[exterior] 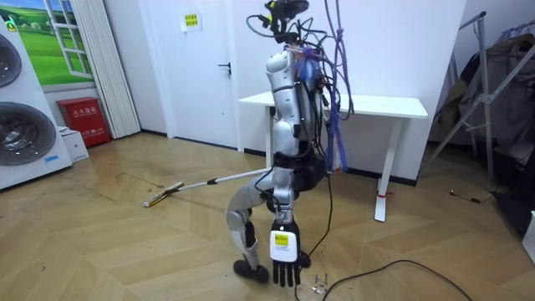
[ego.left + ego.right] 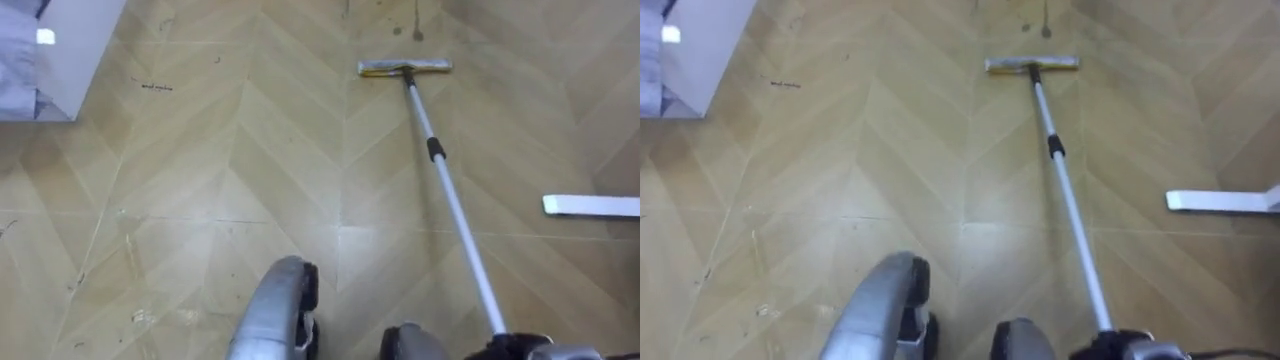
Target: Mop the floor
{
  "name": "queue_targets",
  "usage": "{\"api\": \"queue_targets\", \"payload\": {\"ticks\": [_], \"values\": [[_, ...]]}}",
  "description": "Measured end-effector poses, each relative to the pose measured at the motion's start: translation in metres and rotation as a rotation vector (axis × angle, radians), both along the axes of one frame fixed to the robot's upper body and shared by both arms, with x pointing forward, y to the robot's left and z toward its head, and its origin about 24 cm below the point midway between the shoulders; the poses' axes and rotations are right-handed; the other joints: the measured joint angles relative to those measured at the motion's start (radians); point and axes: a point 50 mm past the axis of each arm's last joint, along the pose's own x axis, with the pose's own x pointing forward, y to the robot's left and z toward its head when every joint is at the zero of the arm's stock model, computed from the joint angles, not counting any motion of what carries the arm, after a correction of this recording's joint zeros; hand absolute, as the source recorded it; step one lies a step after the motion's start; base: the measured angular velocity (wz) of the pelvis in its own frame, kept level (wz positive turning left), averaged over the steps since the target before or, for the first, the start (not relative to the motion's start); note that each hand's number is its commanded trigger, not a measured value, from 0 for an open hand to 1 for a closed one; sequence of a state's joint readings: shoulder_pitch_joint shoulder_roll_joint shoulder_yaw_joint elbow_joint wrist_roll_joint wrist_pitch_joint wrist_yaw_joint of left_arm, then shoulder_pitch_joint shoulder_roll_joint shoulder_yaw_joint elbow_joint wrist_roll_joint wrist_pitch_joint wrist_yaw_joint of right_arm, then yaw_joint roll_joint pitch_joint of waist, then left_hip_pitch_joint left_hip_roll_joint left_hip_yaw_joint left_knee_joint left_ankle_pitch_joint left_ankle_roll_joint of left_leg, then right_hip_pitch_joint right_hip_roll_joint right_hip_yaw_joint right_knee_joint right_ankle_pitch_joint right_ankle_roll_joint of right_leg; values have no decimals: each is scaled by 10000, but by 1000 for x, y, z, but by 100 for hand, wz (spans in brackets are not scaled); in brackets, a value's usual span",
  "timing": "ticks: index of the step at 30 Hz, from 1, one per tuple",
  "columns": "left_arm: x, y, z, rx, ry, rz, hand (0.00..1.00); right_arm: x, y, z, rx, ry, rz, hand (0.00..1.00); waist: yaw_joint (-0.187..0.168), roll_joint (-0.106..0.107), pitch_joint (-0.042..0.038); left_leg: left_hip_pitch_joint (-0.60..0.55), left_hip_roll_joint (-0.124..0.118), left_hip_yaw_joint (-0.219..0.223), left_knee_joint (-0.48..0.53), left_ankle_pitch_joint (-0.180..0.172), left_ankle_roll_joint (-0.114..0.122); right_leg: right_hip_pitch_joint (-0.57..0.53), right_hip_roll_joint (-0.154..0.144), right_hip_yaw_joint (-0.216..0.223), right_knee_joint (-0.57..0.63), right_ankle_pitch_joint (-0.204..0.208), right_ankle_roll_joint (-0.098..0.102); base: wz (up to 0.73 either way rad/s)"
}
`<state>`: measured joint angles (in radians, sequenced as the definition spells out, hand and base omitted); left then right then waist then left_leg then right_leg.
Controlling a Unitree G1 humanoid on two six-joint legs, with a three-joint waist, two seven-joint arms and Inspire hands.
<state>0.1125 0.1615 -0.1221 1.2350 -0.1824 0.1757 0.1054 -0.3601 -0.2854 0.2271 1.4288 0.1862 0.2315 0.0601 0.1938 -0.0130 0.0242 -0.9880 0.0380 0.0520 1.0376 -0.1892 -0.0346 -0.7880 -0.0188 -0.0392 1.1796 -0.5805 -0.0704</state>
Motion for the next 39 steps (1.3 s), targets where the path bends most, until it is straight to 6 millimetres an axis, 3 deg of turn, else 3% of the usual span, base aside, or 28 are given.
{"api": "queue_targets", "payload": {"ticks": [1, 2, 4, 5, 6, 7, 9, 11, 13, 15, 17, 18, 19, 20, 21, 22, 24, 25, 26, 27, 29, 30, 32, 33, 34, 35, 38, 39], "values": [[4, 1, 0, -63, -102, -55, 0, -4, 0, -2, 164, 12, -199, 100, -42, 39, -19, 90, -71, 19, -156, -471, 419, 53, -172, -123, -11, -133, 88, 29], [4, 1, 0, -81, -107, -61, 0, -10, -1, -4, 222, 128, -349, 100, -61, 40, -45, 66, -163, 56, -159, -591, 393, 96, -322, -179, -42, -204, 143, 37], [12, -2, 0, -304, -241, -288, 0, -44, -16, -10, -19, 905, -856, 100, -141, 149, -109, 244, -279, 462, -151, -1169, 1226, 457, -669, -177, -279, -140, 497, 38], [13, -3, 0, -311, -256, -287, 0, -53, -22, -10, -189, 1126, -929, 100, -168, 191, -112, 276, -428, 467, -114, -1335, 1348, 358, -702, -95, -9, -71, 521, 36], [22, -4, 1, -259, -473, -340, 0, -71, -35, -10, -566, 1541, -1108, 100, -282, 318, -57, 353, -856, 388, 46, -1633, 1550, -129, -760, 196, 1036, 704, 607, 38], [31, -2, 2, -50, -694, -385, 0, -93, -39, -13, -905, 2039, -1264, 100, -431, 455, -95, 493, -1131, 278, 173, -1938, 1701, -646, -656, 588, 2014, 1590, 708, 39], [43, 2, 6, 423, -1146, -492, 0, -118, -31, -20, -914, 2608, -1452, 100, -654, 667, -145, 708, -1284, 134, 151, -2226, 1843, -1550, -429, 682, 2193, 1703, 879, 28], [51, 3, 7, 609, -1473, -605, 0, -135, -17, -28, -676, 2986, -1594, 100, -1065, 832, -132, 1050, -1417, 5, -43, -2460, 1857, -2138, -337, 427, 1029, 1810, 1038, 18], [50, -2, 7, 608, -1427, -664, 0, -149, 2, -36, -371, 3304, -1728, 100, -1351, 843, -151, 1704, -1585, -37, -245, -2901, 1920, -2273, -141, 284, -1286, 2234, 756, 2], [47, -7, 5, 543, -1221, -852, 0, -158, 8, -38, -264, 3606, -1930, 100, -1342, 818, -132, 2352, -1613, -64, -257, -3402, 1926, -2091, -120, -2, -2285, 2631, 332, 6], [39, -10, 3, 533, -958, -777, 0, -153, 6, -37, -375, 3641, -1957, 100, -1302, 752, -121, 2899, -1635, -117, -67, -3821, 1756, -1636, -190, -217, -2082, 2631, 211, 0], [37, -7, 4, 635, -908, -674, 0, -134, 3, -34, -548, 3325, -1817, 100, -1215, 638, -89, 2648, -1444, 107, 1028, -3468, 1076, -1455, -148, -205, -1765, 2373, 178, -28], [36, -4, 4, 793, -882, -497, 0, -108, -2, -30, -721, 2843, -1705, 100, -1018, 418, -42, 2030, -1140, 367, 2593, -2277, 356, -1341, -97, -156, -1397, 2074, -26, -44], [36, -3, 5, 951, -870, -286, 0, -77, -8, -21, -902, 2177, -1519, 100, -790, 125, -14, 1356, -1026, 541, 3817, -630, 239, -1263, -52, 3, -1052, 1725, -162, -42], [37, -3, 5, 1005, -905, -226, 0, -61, -11, -16, -975, 1770, -1462, 100, -687, -45, 39, 1033, -990, 600, 4298, 217, 240, -1217, -41, 74, -916, 1544, -177, -29], [39, -1, 5, 1023, -1062, -125, 0, -25, -17, -3, -1110, 838, -1305, 100, -498, -194, 20, 348, -845, 564, 5023, 641, 196, -1128, 37, 132, -723, 1222, -221, -17], [42, 5, 7, 1130, -1245, -89, 0, 15, -18, 15, -1091, -470, -1026, 100, -143, -329, 138, -427, -264, 511, 4838, 58, 349, -812, 262, 134, -647, 897, -190, -20], [41, 8, 8, 1200, -1290, -124, 0, 35, -16, 24, -969, -1273, -891, 100, -49, -438, 200, -633, -102, 418, 3427, -501, 349, -488, 277, 133, -747, 643, -99, 0], [40, 7, 8, 1182, -1270, -183, 0, 41, -16, 28, -919, -1563, -892, 100, -20, -437, 199, -640, -109, 315, 2489, -651, 325, -300, 272, 109, -856, 533, -55, 24], [39, 6, 7, 1039, -1263, -201, 0, 46, -19, 31, -747, -1953, -1074, 100, 74, -397, 179, -437, -73, 82, 196, -652, 336, 122, 234, 63, -1168, 302, 61, 28], [36, 6, 6, 814, -1099, -193, 0, 37, -20, 27, -399, -1881, -1575, 100, 1, -261, 160, -110, -185, 88, -857, -729, 937, 811, 68, 38, -1591, -35, 339, 48], [42, 5, 7, 696, -1212, -330, 0, 19, -25, 19, -296, -1511, -1935, 100, -132, -111, 162, 174, -397, 186, -876, -993, 1348, 1117, -97, 61, -1566, -86, 480, 75], [47, 4, 8, 721, -1326, -875, 0, -25, -33, 3, -374, -412, -2555, 100, -143, 42, 65, 713, -774, 393, -900, -1489, 1666, 1251, -439, 216, -925, 292, 971, 58], [51, 2, 8, 716, -1511, -1060, 0, -58, -41, -4, -667, 384, -2817, 100, -243, 226, -58, 987, -1068, 431, -937, -1763, 1826, 1078, -550, 405, -184, 852, 1145, 32], [54, 1, 9, 719, -1642, -1186, 0, -87, -46, -9, -1052, 1105, -2922, 100, -332, 469, -168, 1180, -1250, 348, -960, -2013, 1934, 742, -556, 514, 407, 1338, 1178, 22], [56, 1, 9, 780, -1720, -1251, 0, -100, -47, -11, -1220, 1409, -3008, 100, -368, 557, -185, 1272, -1306, 316, -983, -2099, 1964, 462, -502, 577, 632, 1410, 1155, 0], [57, 1, 10, 1035, -1834, -1028, 0, -145, -33, -22, -1484, 2581, -3082, 100, -639, 910, -152, 2036, -1613, -388, -1347, -2233, 1873, -851, -246, 584, 371, 1414, 1058, -31], [55, 1, 9, 1081, -1789, -1014, 0, -154, -23, -27, -1399, 2884, -2994, 100, -768, 990, -159, 2365, -1619, -619, -1556, -2270, 1803, -1069, -228, 492, -768, 1589, 939, -48]]}}
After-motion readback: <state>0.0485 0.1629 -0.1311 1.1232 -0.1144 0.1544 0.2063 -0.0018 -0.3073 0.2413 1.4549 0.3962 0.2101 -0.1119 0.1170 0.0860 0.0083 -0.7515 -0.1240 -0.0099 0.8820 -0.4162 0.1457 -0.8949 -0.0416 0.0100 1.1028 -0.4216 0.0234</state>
